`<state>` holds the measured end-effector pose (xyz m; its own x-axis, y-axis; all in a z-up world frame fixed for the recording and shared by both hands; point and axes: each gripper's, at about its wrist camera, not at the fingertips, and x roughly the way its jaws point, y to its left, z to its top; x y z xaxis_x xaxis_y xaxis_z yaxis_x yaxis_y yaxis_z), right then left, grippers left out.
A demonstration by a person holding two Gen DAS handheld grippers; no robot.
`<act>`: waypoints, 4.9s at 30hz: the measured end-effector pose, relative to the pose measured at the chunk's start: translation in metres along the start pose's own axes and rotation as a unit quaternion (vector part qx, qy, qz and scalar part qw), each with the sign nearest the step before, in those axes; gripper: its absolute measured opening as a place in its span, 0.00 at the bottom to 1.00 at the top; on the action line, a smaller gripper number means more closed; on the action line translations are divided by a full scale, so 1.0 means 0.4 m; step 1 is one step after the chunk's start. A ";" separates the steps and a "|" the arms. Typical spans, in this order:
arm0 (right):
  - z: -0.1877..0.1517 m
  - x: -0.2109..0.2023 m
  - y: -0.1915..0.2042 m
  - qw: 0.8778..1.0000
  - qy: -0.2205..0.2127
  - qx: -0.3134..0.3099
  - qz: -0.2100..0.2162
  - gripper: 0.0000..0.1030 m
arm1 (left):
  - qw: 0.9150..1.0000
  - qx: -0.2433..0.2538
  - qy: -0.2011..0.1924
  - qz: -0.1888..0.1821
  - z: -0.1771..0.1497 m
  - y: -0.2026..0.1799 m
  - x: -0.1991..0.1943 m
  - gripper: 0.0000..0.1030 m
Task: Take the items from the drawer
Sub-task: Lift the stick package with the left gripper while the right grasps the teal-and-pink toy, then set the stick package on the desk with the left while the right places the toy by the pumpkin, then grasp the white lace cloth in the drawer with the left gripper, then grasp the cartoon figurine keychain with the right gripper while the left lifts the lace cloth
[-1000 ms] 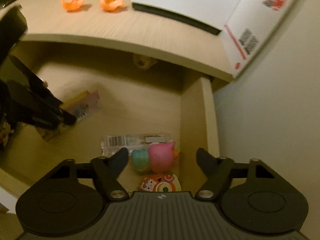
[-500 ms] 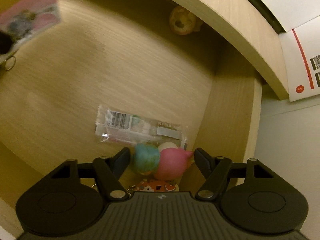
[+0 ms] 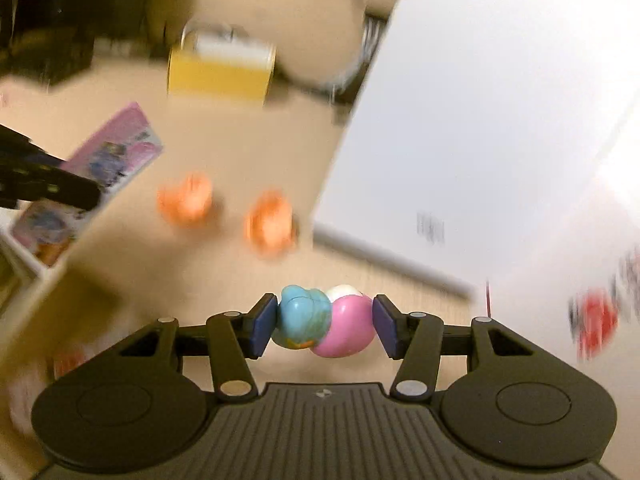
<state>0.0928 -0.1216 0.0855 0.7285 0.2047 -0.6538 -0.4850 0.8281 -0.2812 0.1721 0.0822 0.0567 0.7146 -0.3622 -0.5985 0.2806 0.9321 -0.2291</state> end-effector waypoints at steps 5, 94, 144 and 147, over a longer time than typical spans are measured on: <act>0.056 0.114 0.036 0.999 -0.025 -0.027 0.001 0.51 | 0.999 -0.019 0.032 0.036 0.061 0.058 0.143 0.26; -0.233 0.158 0.088 0.970 0.111 -0.026 0.214 0.63 | 0.983 -0.088 0.138 0.085 -0.294 -0.010 -0.091 0.28; -0.295 0.209 0.263 0.923 0.218 -0.163 0.271 0.71 | 0.970 -0.117 0.213 0.005 -0.377 0.023 -0.062 0.12; -0.294 0.218 0.274 0.920 0.225 -0.173 0.270 0.70 | 0.968 -0.128 0.216 0.005 -0.383 0.030 -0.069 0.12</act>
<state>0.0460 -0.0745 -0.0849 0.0997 0.2368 -0.9664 -0.8993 0.4372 0.0144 0.0578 0.1040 -0.0471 0.3668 -0.3699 -0.8536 0.0684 0.9258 -0.3718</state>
